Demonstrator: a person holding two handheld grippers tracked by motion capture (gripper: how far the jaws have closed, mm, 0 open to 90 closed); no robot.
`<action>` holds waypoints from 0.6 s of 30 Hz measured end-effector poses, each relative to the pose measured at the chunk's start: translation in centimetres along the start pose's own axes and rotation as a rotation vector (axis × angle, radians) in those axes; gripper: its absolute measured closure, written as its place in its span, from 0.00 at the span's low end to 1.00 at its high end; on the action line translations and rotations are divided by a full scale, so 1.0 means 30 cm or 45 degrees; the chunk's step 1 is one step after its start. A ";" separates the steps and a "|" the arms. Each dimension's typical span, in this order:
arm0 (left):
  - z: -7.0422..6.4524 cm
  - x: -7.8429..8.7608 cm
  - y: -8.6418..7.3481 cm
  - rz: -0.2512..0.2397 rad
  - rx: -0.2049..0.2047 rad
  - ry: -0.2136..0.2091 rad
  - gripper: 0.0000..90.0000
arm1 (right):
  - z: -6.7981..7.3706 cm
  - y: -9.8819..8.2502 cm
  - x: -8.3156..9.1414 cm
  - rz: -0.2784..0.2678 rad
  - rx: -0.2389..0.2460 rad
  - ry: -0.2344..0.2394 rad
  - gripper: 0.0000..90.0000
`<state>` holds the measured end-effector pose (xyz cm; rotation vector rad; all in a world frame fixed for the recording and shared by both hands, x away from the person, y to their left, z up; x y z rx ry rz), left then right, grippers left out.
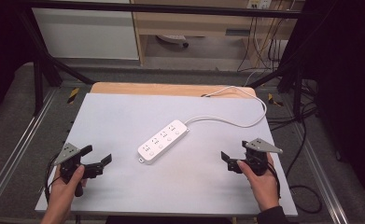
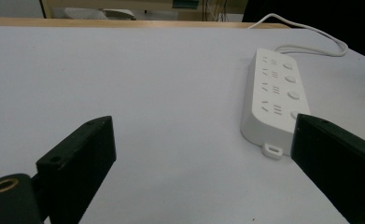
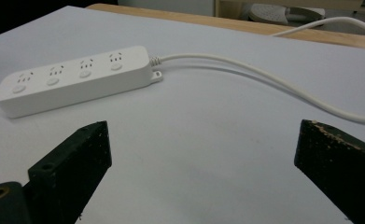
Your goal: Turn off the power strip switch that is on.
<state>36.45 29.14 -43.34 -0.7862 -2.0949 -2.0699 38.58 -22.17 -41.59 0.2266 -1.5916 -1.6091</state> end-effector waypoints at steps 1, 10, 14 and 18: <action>0.002 0.003 0.000 0.005 0.004 0.000 0.07 | 0.002 0.009 -0.008 0.004 0.004 0.003 0.04; -0.002 0.002 -0.004 0.019 0.002 -0.001 0.07 | 0.027 0.095 -0.076 0.017 0.017 0.045 0.03; -0.006 0.007 -0.005 0.018 -0.006 -0.008 0.07 | 0.029 0.132 -0.101 0.023 0.019 0.044 0.05; -0.013 0.002 -0.004 0.022 -0.003 -0.008 0.07 | 0.035 0.179 -0.119 -0.013 0.025 0.033 0.07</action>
Point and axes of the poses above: each handheld gripper's, and its own axes: x roughly backward along the jaws, y roughly out of its top, z roughly to its left, the point moved 3 cm from there along -x, roughly forward along the jaws, and after that the axes turned 13 degrees about y, right-handed, at the moved point
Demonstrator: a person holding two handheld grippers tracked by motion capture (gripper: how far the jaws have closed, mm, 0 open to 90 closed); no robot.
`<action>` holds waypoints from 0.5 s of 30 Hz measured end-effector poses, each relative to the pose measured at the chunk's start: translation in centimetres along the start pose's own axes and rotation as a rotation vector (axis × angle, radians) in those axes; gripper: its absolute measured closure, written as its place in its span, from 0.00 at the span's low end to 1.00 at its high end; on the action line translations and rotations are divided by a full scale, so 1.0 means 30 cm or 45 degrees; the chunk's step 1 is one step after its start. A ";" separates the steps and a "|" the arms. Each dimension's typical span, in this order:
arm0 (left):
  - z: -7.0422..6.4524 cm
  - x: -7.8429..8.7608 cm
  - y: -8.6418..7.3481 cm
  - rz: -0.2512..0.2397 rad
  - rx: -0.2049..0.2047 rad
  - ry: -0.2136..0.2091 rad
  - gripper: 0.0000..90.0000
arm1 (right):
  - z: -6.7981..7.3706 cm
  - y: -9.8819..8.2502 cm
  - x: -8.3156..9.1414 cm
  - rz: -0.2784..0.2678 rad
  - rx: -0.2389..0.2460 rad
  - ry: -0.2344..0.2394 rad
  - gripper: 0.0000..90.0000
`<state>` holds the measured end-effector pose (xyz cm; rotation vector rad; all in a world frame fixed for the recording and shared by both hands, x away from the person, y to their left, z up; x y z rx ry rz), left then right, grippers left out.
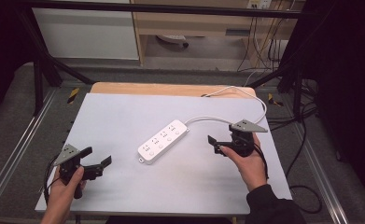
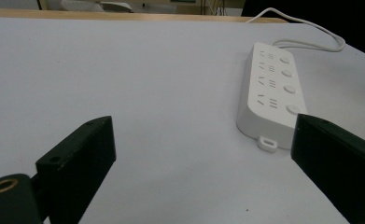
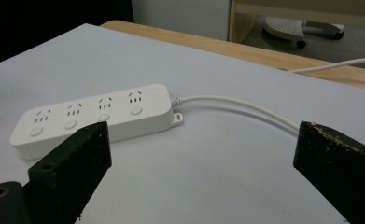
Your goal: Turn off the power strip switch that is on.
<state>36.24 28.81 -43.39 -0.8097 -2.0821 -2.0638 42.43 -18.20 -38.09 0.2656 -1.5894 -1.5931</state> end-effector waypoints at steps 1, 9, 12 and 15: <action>-0.003 0.001 -0.001 0.004 -0.004 -0.002 0.07 | 0.000 0.000 0.000 0.000 0.000 0.000 0.07; -0.013 0.002 0.001 0.006 -0.005 -0.012 0.06 | -0.021 0.066 -0.052 -0.001 -0.015 -0.012 0.05; -0.008 0.004 -0.001 0.004 0.012 -0.011 0.06 | -0.026 0.075 -0.071 0.023 -0.010 -0.025 0.05; -0.001 0.006 -0.006 0.008 0.023 0.009 0.06 | -0.030 0.086 -0.083 0.034 -0.004 -0.029 0.07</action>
Point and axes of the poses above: each handheld gripper's, and its own axes: x roughly backward along the jaws, y roughly out of its top, z roughly to its left, the point moved 3 cm from there along -x, roughly forward along the jaws, and after that the axes turned 13 degrees about y, right-handed, at the moved point
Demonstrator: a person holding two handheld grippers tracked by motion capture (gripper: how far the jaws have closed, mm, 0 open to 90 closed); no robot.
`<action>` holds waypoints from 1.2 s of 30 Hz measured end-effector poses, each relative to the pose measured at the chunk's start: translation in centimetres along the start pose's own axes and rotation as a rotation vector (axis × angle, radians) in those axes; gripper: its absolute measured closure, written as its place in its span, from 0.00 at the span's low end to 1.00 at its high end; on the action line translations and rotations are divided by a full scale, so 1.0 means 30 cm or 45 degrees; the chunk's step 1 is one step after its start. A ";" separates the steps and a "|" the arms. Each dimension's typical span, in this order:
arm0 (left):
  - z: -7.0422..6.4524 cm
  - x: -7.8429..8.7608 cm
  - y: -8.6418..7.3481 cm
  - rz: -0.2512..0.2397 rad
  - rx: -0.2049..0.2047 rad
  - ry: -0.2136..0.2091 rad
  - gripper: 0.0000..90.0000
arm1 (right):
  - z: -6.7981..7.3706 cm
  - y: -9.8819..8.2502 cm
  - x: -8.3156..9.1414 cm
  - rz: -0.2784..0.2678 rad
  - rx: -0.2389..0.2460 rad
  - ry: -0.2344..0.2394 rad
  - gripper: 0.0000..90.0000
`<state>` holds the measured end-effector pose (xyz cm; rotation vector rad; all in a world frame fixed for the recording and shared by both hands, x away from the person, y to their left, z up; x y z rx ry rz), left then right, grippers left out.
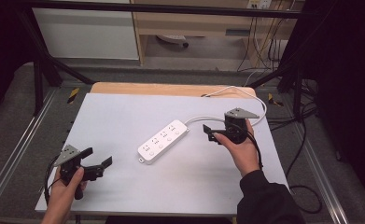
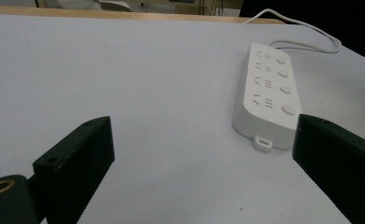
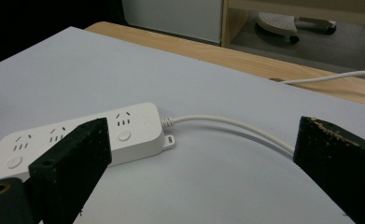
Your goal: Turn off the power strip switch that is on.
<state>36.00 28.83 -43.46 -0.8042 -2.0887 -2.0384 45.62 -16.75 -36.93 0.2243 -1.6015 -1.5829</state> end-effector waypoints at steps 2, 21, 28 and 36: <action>0.001 0.002 -0.002 0.003 0.006 0.007 0.06 | 0.002 0.008 -0.002 -0.007 0.002 0.003 0.10; -0.016 -0.008 -0.008 0.017 -0.018 -0.018 0.06 | -0.003 0.027 -0.153 -0.014 0.021 0.036 0.05; -0.019 -0.002 -0.007 0.011 -0.031 -0.017 0.06 | 0.001 0.064 -0.240 -0.056 0.029 0.024 0.16; -0.016 -0.002 -0.009 0.017 -0.025 -0.015 0.06 | 0.013 0.078 -0.279 -0.086 0.014 0.054 0.40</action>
Point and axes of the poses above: each handheld gripper's, and its own axes: x roughly backward along the jaws, y roughly out of its top, z roughly to its left, the point moved 3 cm from there along -x, roughly forward along the jaws, and after that the axes turned 13 degrees about y, right-handed, at the moved point
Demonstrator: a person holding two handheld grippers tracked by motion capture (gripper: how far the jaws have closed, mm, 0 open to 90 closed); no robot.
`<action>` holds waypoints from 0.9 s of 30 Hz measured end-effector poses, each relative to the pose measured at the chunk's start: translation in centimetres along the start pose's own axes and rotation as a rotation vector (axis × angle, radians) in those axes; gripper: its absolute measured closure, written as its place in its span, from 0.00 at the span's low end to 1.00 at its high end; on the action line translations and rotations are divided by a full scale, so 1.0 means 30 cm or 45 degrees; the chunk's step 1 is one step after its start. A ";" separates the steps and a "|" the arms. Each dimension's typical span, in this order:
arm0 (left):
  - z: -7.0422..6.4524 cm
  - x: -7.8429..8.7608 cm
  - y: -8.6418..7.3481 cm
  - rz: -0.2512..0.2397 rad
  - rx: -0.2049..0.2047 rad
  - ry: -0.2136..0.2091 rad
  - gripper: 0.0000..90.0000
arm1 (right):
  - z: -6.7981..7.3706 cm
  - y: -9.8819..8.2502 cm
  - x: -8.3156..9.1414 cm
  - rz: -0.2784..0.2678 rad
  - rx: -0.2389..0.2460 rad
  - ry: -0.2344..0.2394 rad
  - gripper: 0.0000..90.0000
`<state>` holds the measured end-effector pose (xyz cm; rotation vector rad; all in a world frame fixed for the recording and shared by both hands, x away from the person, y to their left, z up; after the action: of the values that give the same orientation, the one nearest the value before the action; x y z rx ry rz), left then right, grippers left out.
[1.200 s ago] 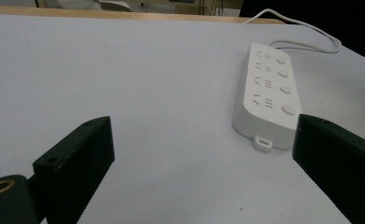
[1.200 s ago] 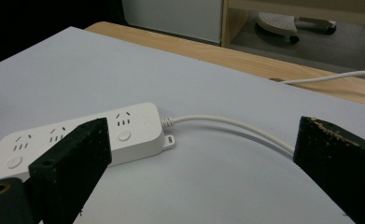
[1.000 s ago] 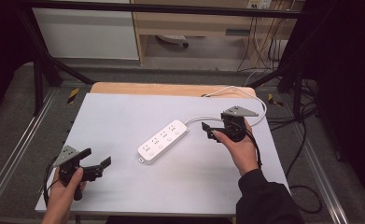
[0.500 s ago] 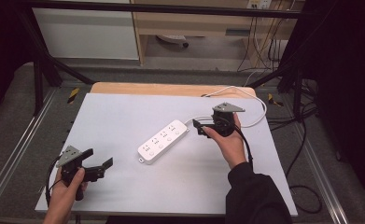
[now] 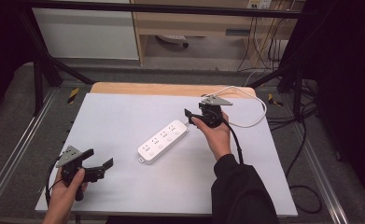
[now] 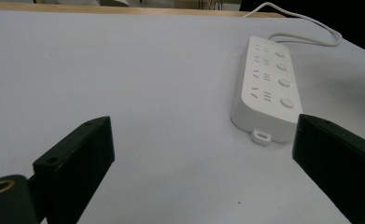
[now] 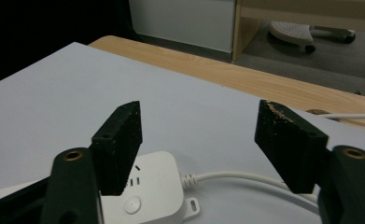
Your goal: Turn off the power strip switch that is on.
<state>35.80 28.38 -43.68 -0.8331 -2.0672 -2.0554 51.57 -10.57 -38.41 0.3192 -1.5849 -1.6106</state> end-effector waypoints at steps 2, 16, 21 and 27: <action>-0.002 0.000 0.000 0.003 -0.011 0.002 0.06 | 0.002 -0.006 -0.010 0.004 0.001 0.009 0.46; 0.006 -0.002 -0.001 0.006 0.004 0.013 0.06 | 0.007 -0.027 -0.052 0.002 -0.013 0.057 0.78; 0.004 -0.003 -0.003 0.012 0.001 0.009 0.06 | 0.018 -0.036 -0.066 0.018 0.008 0.076 0.86; 0.002 0.001 0.000 0.001 0.002 0.010 0.06 | 0.026 -0.042 -0.077 0.018 -0.009 0.100 0.92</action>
<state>35.79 28.45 -43.69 -0.8243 -2.0645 -2.0529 52.00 -8.59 -40.26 0.3626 -1.5185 -1.5731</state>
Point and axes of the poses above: each handheld gripper's, and its own axes: x roughly backward along the jaws, y roughly out of its top, z roughly to its left, the point moved 3 cm from there along -x, roughly forward along the jaws, and after that the axes turned 13 degrees about y, right-handed, at the moved point
